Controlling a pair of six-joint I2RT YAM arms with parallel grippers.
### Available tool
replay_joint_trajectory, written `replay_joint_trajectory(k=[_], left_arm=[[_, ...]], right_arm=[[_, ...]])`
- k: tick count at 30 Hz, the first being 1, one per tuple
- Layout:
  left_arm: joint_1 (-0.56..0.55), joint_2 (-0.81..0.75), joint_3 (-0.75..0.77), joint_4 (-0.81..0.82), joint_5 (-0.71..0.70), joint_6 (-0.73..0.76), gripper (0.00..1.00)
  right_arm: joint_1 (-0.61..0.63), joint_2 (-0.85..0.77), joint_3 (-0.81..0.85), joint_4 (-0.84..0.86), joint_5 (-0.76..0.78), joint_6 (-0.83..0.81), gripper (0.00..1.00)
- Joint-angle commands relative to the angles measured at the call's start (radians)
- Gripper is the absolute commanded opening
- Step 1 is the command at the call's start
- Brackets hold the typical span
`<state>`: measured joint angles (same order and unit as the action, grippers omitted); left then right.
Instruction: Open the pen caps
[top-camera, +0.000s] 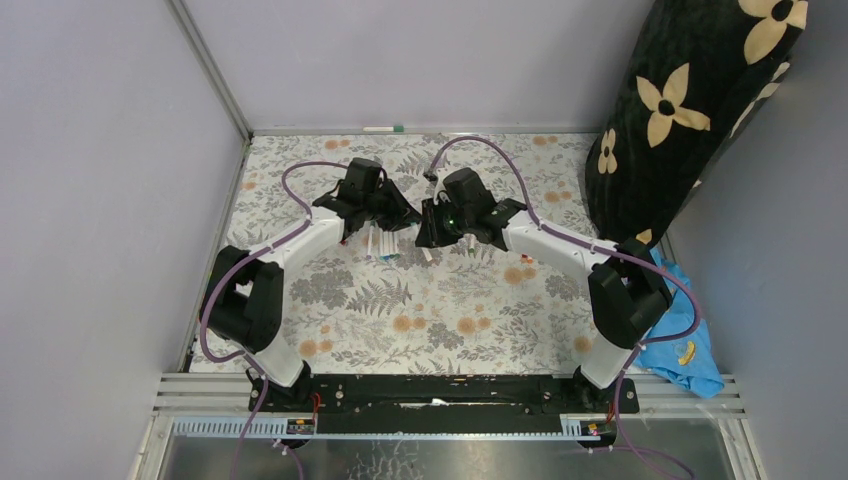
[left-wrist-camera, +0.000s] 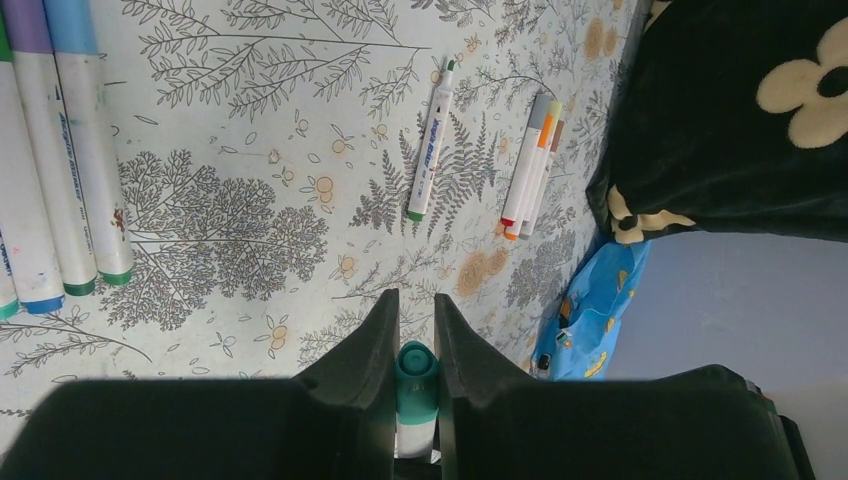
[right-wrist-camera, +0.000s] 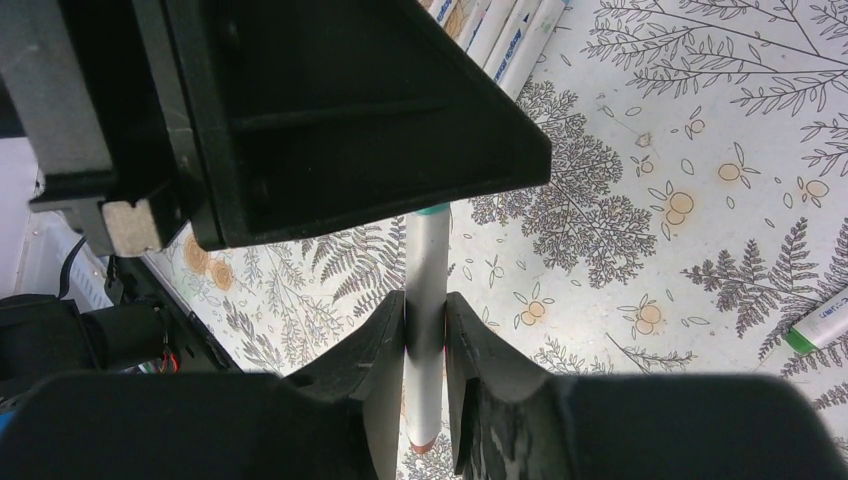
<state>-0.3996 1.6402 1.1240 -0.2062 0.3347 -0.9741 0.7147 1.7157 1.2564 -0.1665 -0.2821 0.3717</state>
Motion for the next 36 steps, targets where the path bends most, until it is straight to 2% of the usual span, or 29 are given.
replay_joint_trajectory(k=[1,2,4,5,11,21,29,36], left_arm=[[-0.005,-0.041,-0.01,0.061,0.046,-0.017,0.0],[-0.005,-0.041,-0.009,0.062,0.045,-0.017,0.0],[-0.003,-0.043,-0.005,0.063,0.038,-0.012,0.0],[0.001,-0.043,-0.003,0.063,0.029,-0.007,0.0],[0.085,-0.008,-0.04,0.145,0.041,-0.022,0.0],[0.245,0.104,0.074,0.14,0.122,0.0,0.0],[0.28,0.13,0.112,0.11,0.112,0.004,0.0],[0.281,0.121,0.088,0.15,0.075,-0.097,0.0]], right_arm=[[0.004,0.027,0.064,0.047,-0.009,0.006,0.24],[0.003,0.031,0.066,0.047,-0.008,0.006,0.19],[0.003,0.038,0.064,0.048,-0.008,0.006,0.02],[0.004,0.039,0.059,0.05,-0.007,0.006,0.0],[0.004,0.023,-0.003,0.062,-0.015,0.011,0.0],[0.004,-0.02,-0.188,0.15,-0.068,0.034,0.0],[0.004,-0.028,-0.234,0.192,-0.084,0.046,0.0],[0.026,-0.023,-0.251,0.211,-0.077,0.062,0.0]])
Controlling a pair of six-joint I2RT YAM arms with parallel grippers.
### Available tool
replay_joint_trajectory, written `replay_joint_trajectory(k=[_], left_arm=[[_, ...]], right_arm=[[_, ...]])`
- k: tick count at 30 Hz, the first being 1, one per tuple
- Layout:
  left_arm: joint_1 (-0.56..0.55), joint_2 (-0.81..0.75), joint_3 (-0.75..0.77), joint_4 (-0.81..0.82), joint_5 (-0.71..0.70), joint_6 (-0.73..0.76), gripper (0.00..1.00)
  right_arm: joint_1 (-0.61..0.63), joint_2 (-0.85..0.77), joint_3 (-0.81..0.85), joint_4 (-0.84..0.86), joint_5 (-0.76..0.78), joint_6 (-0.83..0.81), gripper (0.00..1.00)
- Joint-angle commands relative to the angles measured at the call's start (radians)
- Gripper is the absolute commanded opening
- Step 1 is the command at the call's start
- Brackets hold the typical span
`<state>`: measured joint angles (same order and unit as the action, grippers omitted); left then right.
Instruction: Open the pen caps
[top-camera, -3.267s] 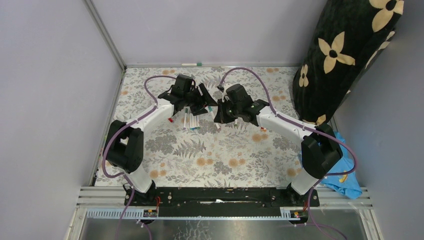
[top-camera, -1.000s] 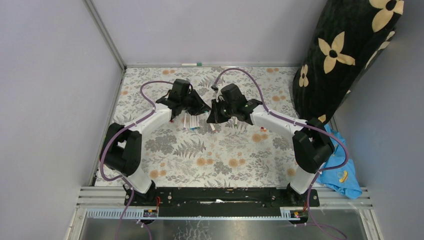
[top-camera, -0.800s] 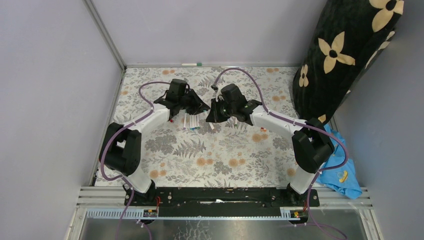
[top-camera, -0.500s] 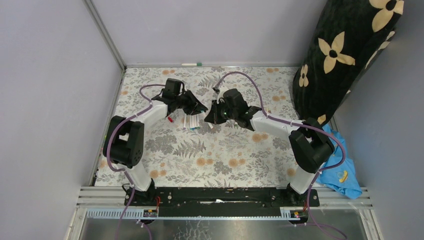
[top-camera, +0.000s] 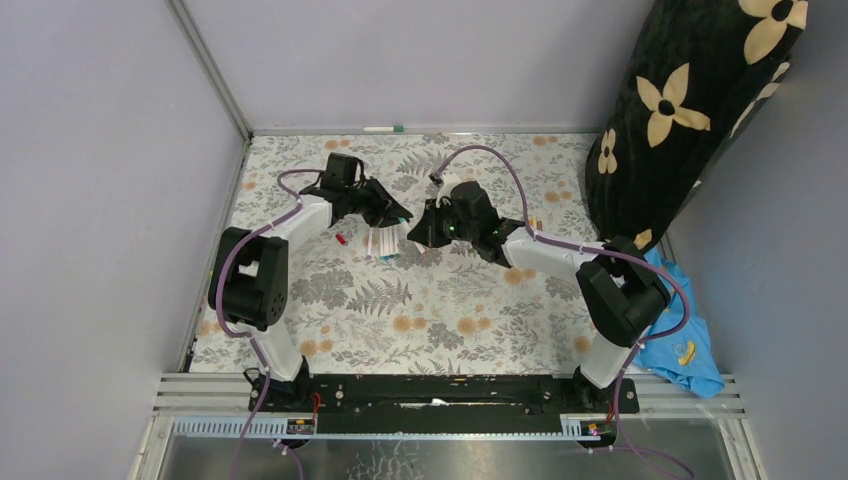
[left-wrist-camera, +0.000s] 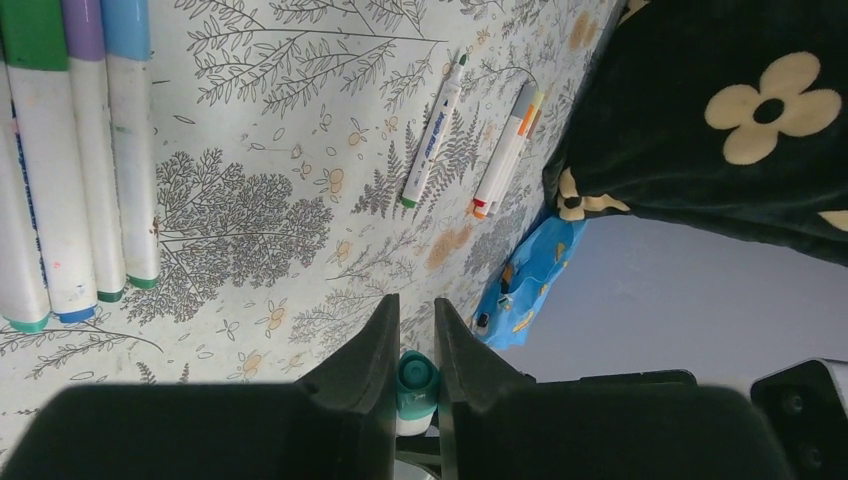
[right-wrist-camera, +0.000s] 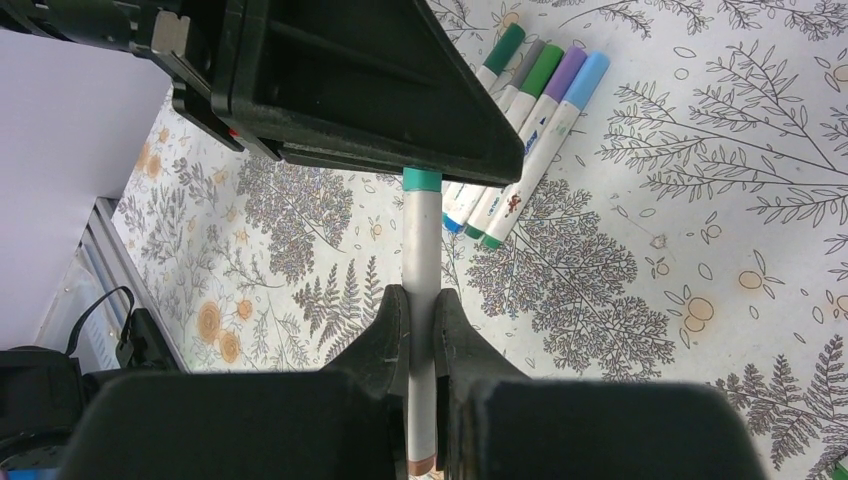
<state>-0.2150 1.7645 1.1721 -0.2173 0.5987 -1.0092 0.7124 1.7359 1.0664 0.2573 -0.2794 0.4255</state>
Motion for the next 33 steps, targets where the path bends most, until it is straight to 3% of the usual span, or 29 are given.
replay_joint_trajectory(k=[1,13,22,27,33], left_arm=[[0.097,-0.006,0.038,0.164,-0.195,-0.075,0.0],[0.088,0.038,0.098,0.207,-0.253,-0.127,0.0],[0.047,0.101,0.265,0.062,-0.352,0.049,0.0],[0.029,0.093,0.284,0.01,-0.395,0.133,0.0],[0.0,0.037,0.286,-0.231,-0.623,0.335,0.0]], right_arm=[[0.033,-0.041,-0.063,-0.209,-0.078,0.01,0.0],[0.095,-0.04,-0.093,-0.191,-0.057,0.044,0.0],[0.102,-0.077,-0.15,-0.195,-0.046,0.047,0.0],[0.102,-0.099,-0.149,-0.197,-0.009,0.04,0.0],[0.101,-0.167,-0.106,-0.249,0.215,0.034,0.0]])
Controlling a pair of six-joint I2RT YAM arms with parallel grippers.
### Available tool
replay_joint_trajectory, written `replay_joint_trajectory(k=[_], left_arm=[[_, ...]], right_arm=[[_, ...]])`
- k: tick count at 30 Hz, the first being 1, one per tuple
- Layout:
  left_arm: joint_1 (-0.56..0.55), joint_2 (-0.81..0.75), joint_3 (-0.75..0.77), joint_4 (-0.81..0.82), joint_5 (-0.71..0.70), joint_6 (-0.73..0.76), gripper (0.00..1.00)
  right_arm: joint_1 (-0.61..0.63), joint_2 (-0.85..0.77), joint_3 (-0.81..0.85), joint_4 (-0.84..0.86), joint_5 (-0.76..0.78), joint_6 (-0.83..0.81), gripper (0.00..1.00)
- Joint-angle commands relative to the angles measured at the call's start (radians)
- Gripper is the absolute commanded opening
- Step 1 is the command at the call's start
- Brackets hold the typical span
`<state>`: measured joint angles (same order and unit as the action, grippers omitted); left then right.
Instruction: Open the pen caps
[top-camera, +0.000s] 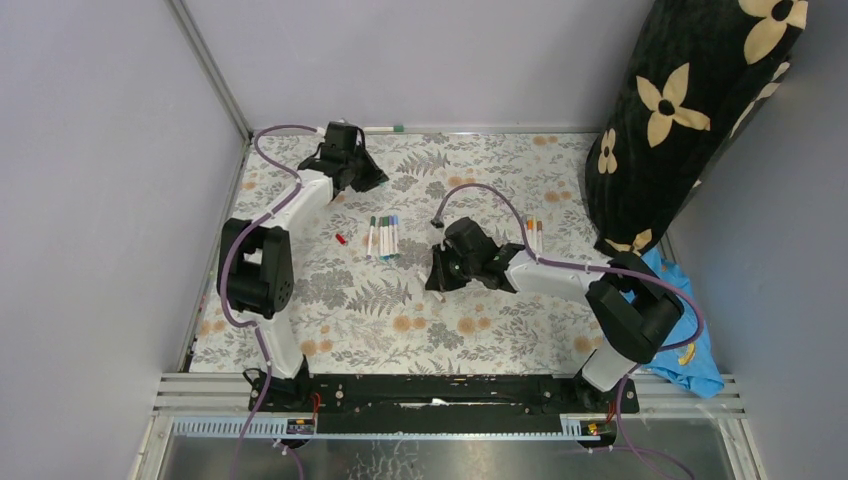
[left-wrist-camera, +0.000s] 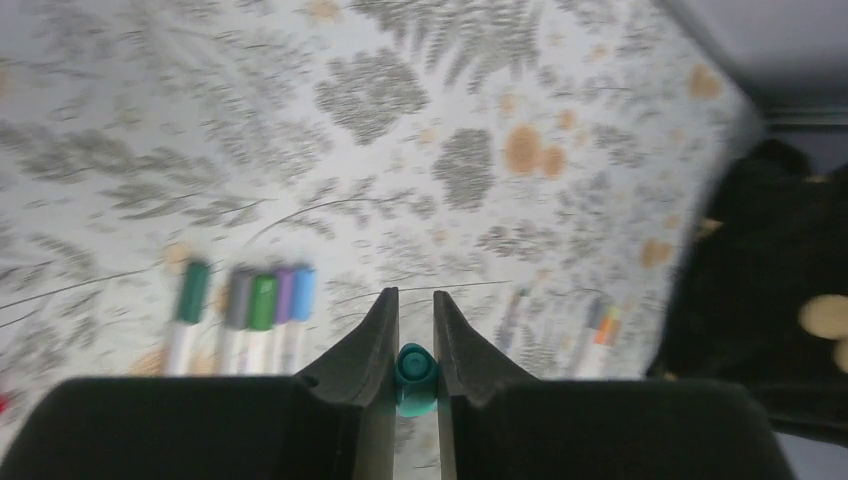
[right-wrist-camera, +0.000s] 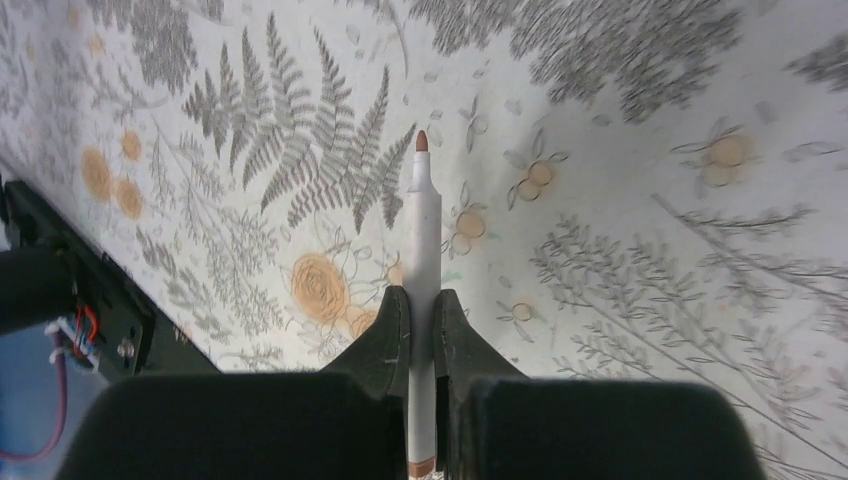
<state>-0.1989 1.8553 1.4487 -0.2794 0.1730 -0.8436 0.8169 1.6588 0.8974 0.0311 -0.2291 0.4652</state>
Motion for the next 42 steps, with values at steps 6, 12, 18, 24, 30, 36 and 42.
replay_joint_trajectory(k=[6,12,18,24,30,36,42], left_arm=[[-0.043,-0.094,-0.095,-0.269,-0.452,0.226,0.0],[-0.05,-0.048,-0.142,-0.304,-0.556,0.236,0.0],[-0.05,-0.02,-0.165,-0.319,-0.624,0.209,0.0],[-0.05,0.014,-0.196,-0.34,-0.659,0.163,0.01],[-0.05,0.035,-0.224,-0.33,-0.653,0.123,0.05],[-0.034,0.03,-0.252,-0.297,-0.626,0.106,0.11],[-0.019,0.025,-0.27,-0.278,-0.599,0.102,0.25]], right_arm=[[-0.011,-0.105,0.116,-0.107,0.399,-0.006,0.0],[-0.073,-0.073,0.166,-0.172,0.496,-0.018,0.0],[-0.148,-0.063,0.147,-0.158,0.512,-0.027,0.0],[-0.225,-0.007,0.158,-0.169,0.526,-0.043,0.04],[-0.251,0.051,0.168,-0.16,0.528,-0.041,0.06],[-0.265,0.117,0.209,-0.157,0.518,-0.05,0.09],[-0.275,0.171,0.244,-0.164,0.515,-0.047,0.18]])
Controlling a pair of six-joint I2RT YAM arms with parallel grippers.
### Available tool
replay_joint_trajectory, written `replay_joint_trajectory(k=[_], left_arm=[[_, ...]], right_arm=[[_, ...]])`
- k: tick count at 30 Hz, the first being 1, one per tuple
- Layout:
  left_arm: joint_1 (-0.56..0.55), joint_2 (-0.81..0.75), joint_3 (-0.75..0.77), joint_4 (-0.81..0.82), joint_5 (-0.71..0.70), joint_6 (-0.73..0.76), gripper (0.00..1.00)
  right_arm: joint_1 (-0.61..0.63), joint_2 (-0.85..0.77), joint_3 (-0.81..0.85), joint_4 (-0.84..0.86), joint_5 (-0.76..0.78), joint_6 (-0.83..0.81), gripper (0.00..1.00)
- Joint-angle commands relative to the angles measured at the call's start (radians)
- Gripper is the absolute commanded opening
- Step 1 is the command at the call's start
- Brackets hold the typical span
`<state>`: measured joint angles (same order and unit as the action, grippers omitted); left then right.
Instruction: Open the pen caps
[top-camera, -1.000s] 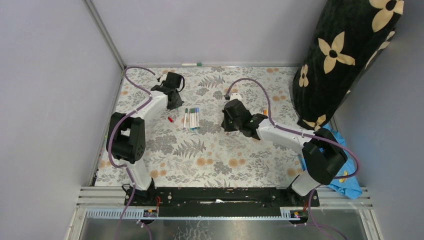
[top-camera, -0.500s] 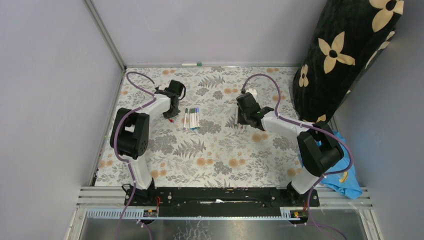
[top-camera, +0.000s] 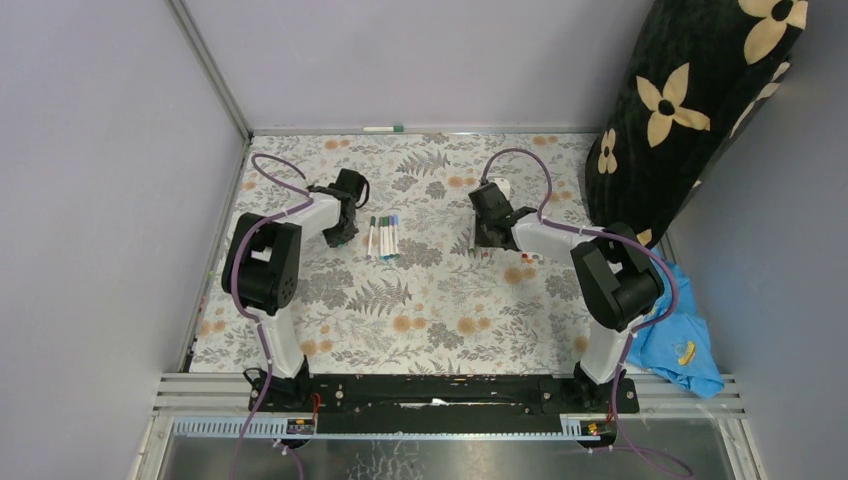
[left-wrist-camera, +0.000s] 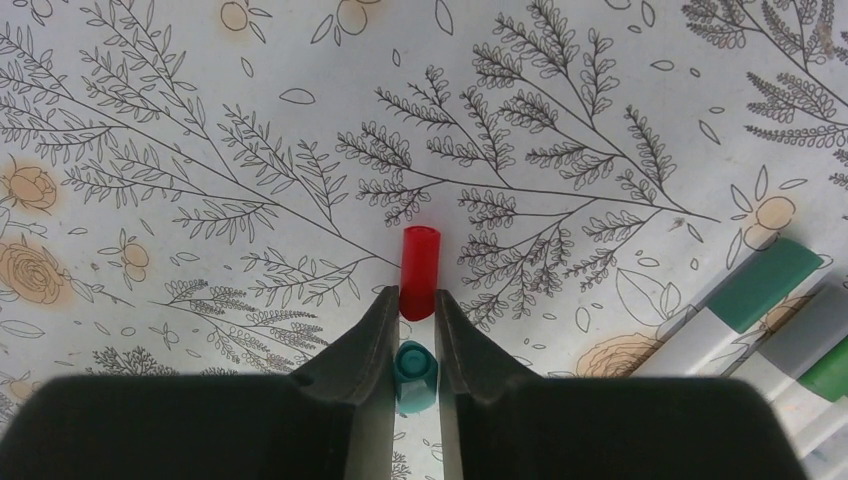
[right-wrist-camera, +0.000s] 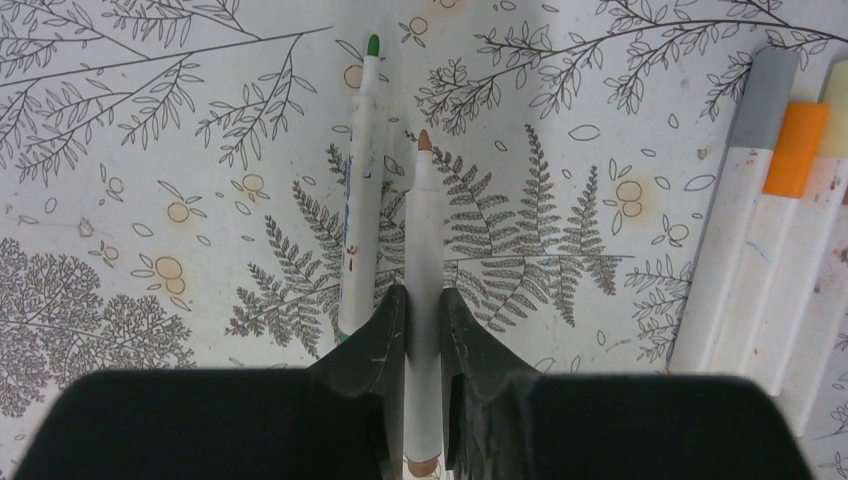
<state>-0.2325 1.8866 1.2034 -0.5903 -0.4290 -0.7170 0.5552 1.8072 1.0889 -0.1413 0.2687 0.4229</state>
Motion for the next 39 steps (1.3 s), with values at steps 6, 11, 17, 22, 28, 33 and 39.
replay_joint_trajectory(k=[6,11,17,22,28,33,39], left_arm=[[0.027,-0.016,-0.04,0.046,0.022,-0.029,0.32],[0.032,-0.024,-0.045,0.046,0.031,-0.029,0.42],[0.036,-0.048,-0.046,0.047,0.032,-0.029,0.43],[0.036,-0.078,-0.04,0.042,0.039,-0.035,0.48],[0.036,-0.118,-0.031,0.038,0.052,-0.03,0.57],[0.036,-0.172,-0.029,0.041,0.076,-0.031,0.68],[0.036,-0.248,-0.043,0.07,0.144,-0.024,0.8]], right_arm=[[-0.024,0.062,0.068,0.016,0.0,0.009,0.27],[-0.027,0.079,0.075,0.029,-0.02,0.019,0.31],[-0.027,0.074,0.082,0.024,-0.02,0.019,0.33],[-0.028,0.022,0.082,0.008,0.016,0.006,0.37],[-0.028,-0.032,0.1,-0.029,0.03,-0.021,0.4],[-0.028,-0.066,0.117,-0.047,0.01,-0.043,0.42],[-0.005,-0.056,0.192,-0.078,-0.051,-0.078,0.42]])
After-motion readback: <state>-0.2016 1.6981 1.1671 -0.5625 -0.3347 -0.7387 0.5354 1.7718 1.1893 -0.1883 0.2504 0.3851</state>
